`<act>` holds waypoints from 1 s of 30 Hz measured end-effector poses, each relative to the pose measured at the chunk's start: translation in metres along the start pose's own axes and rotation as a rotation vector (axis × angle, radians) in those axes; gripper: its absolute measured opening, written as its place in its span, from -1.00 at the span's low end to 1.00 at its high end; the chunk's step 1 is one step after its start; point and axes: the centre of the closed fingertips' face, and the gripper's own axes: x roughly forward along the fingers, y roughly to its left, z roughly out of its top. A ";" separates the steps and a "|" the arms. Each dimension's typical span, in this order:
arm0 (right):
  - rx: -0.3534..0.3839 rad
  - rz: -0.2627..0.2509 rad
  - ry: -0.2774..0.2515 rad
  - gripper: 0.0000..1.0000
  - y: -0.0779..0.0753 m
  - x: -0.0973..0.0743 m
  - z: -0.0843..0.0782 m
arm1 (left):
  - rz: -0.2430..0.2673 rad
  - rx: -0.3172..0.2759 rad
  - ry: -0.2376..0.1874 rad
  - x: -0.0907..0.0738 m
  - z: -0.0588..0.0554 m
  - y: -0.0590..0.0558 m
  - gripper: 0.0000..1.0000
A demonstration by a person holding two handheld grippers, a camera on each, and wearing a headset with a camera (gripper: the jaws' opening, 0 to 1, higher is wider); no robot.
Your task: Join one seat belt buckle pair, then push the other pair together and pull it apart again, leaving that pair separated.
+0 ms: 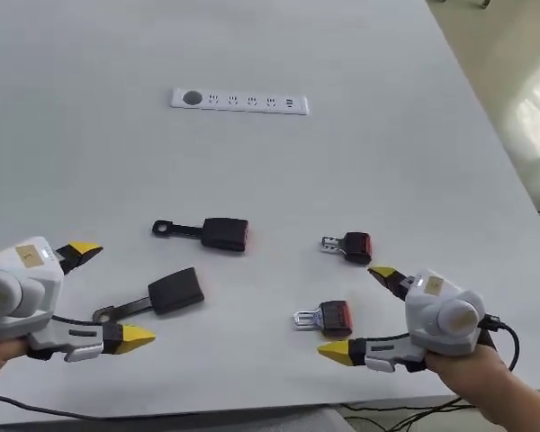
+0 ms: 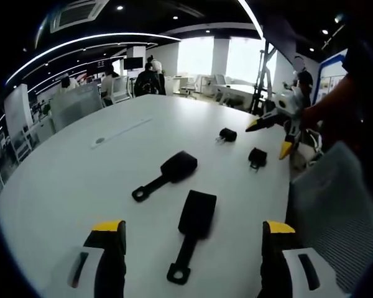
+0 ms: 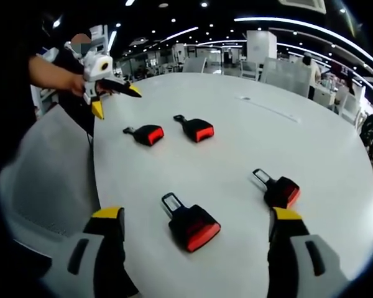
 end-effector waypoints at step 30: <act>-0.154 0.210 0.170 0.56 -0.001 0.020 -0.030 | -0.129 0.037 0.111 0.064 -0.027 -0.001 0.64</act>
